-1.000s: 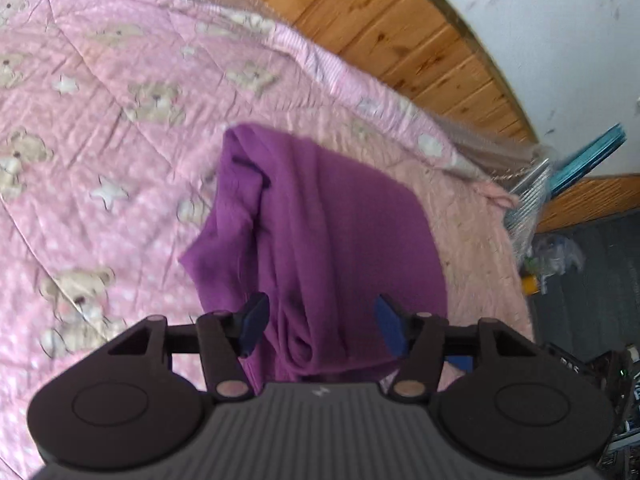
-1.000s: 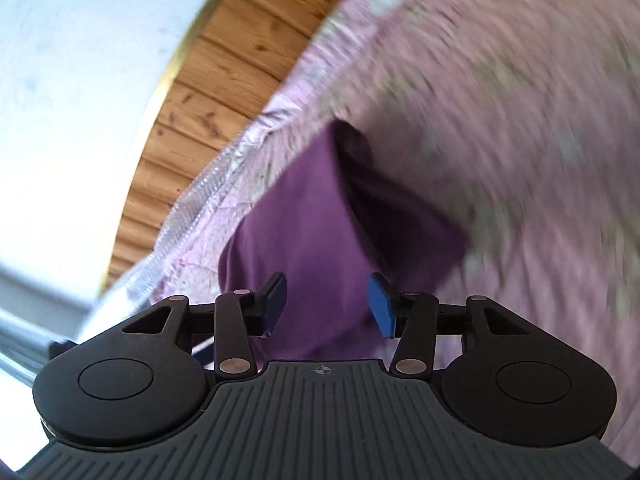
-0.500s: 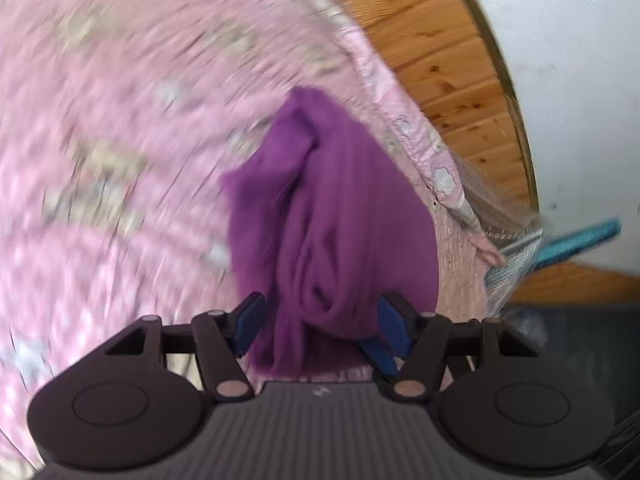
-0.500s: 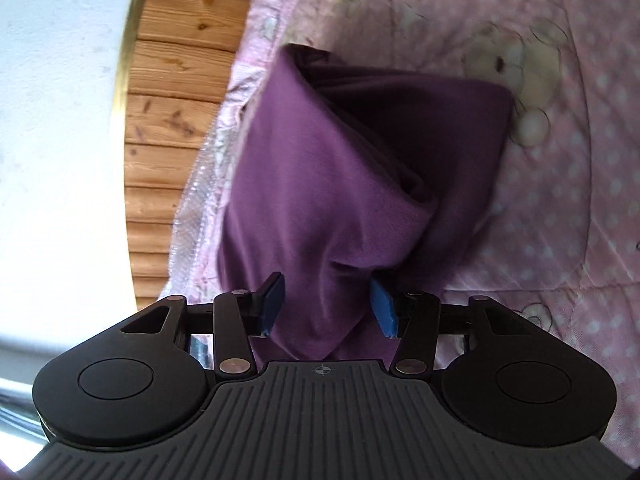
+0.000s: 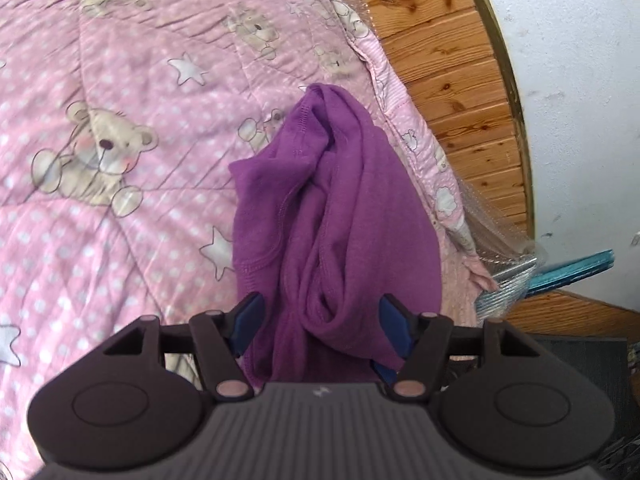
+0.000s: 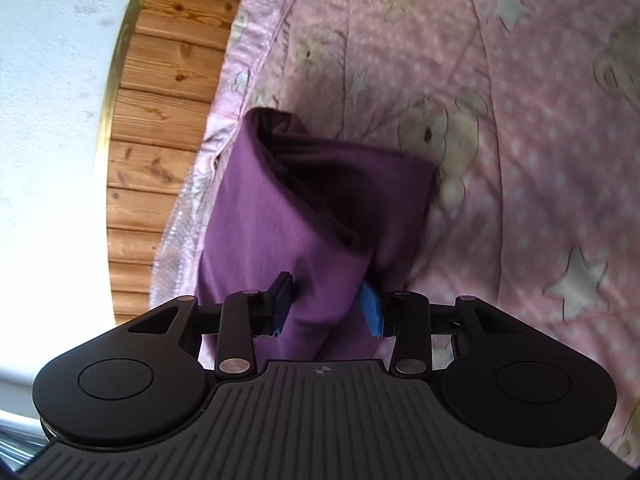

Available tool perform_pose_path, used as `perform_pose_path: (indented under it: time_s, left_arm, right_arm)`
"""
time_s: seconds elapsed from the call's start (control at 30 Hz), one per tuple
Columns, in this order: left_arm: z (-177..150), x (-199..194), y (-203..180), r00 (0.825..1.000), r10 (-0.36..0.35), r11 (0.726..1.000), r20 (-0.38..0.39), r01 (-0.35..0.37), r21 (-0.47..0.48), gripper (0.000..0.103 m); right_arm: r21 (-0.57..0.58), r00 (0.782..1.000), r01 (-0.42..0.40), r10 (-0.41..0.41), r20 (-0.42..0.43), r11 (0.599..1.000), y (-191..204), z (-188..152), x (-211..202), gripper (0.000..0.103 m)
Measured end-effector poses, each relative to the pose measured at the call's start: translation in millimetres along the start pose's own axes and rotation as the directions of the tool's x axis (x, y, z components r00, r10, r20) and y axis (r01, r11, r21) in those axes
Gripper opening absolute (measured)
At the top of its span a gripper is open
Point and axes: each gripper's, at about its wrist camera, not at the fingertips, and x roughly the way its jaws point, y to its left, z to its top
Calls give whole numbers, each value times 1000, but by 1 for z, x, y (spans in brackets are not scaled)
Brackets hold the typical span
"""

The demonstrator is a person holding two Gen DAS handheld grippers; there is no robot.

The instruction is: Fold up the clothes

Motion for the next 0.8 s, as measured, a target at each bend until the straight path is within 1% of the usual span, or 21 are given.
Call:
perform_pose_path:
  time_s: [0.03, 0.07, 0.1, 0.13, 0.17, 0.23, 0.3, 0.37, 0.4, 0.43, 0.5, 0.57, 0.6, 0.63, 0.67, 0.7, 0.73, 0.77, 0.8]
  left_arm:
    - [0, 1, -5, 1000, 14, 1000, 3, -14, 26, 49]
    - [-1, 2, -10, 1000, 21, 999, -1, -21, 50, 28]
    - [-1, 2, -16, 1000, 28, 997, -7, -28, 74, 21]
    - [-2, 0, -21, 1000, 27, 996, -4, -27, 89, 18]
    - [-4, -4, -27, 1000, 12, 994, -2, -11, 105, 15]
    - [-11, -15, -41, 1000, -17, 989, -8, 17, 144, 14]
    - [-23, -18, -48, 999, -24, 985, -34, 29, 168, 13]
    - [-35, -8, -45, 998, 10, 983, -66, 2, 181, 13]
    - [-39, -2, -39, 997, 40, 984, -65, -28, 177, 13]
    - [-41, 2, -34, 997, 53, 985, -59, -42, 167, 14]
    - [-42, 10, -25, 996, 73, 987, -47, -65, 148, 18]
    - [-39, 6, -26, 996, 66, 987, -54, -57, 151, 22]
    - [-37, 1, -28, 997, 62, 986, -56, -52, 159, 23]
    - [-35, -4, -30, 997, 58, 985, -58, -48, 167, 32]
    - [-32, -13, -29, 997, 63, 984, -38, -56, 168, 48]
    - [-29, -22, -29, 998, 69, 984, -14, -65, 166, 58]
    - [-25, -31, -25, 996, 84, 985, 27, -87, 150, 73]
    - [-20, -35, -19, 993, 106, 987, 57, -112, 118, 76]
    - [-15, -37, -11, 988, 128, 987, 84, -135, 82, 75]
  right_arm:
    - [-18, 1000, 10, -10, -3, 1000, 3, 1, 1, 41]
    - [-37, 1000, 21, -21, -7, 999, 6, 1, 3, 24]
    - [-83, 999, 36, -37, -9, 996, 11, 2, 2, 14]
    - [-106, 999, 35, -37, -10, 994, 14, 5, 0, 10]
    - [-119, 999, 29, -31, -11, 993, 16, 9, -3, 9]
    - [-176, 1000, 11, -12, -7, 984, 24, 18, -16, 8]
    - [-238, 1000, 9, -15, -24, 971, 30, 28, -25, 9]
    - [-291, 997, 39, -58, -56, 956, 28, 36, -18, 9]
    - [-318, 994, 55, -82, -72, 947, 27, 40, -14, 9]
    - [-322, 991, 65, -100, -94, 945, 22, 43, -7, 9]
    - [-338, 988, 64, -108, -114, 939, 16, 45, 2, 9]
    - [-341, 985, 55, -106, -134, 938, 14, 47, 1, 10]
    - [-336, 985, 55, -107, -138, 940, 14, 48, -3, 12]
    - [-336, 984, 58, -111, -139, 940, 15, 49, -8, 16]
    - [-358, 985, 66, -118, -126, 931, 18, 48, -14, 24]
    - [-387, 986, 75, -126, -107, 919, 22, 47, -20, 30]
    - [-432, 988, 102, -143, -65, 896, 30, 47, -27, 43]
    - [-482, 987, 135, -162, -13, 866, 38, 46, -34, 61]
    - [-525, 985, 155, -172, 17, 837, 46, 47, -35, 66]
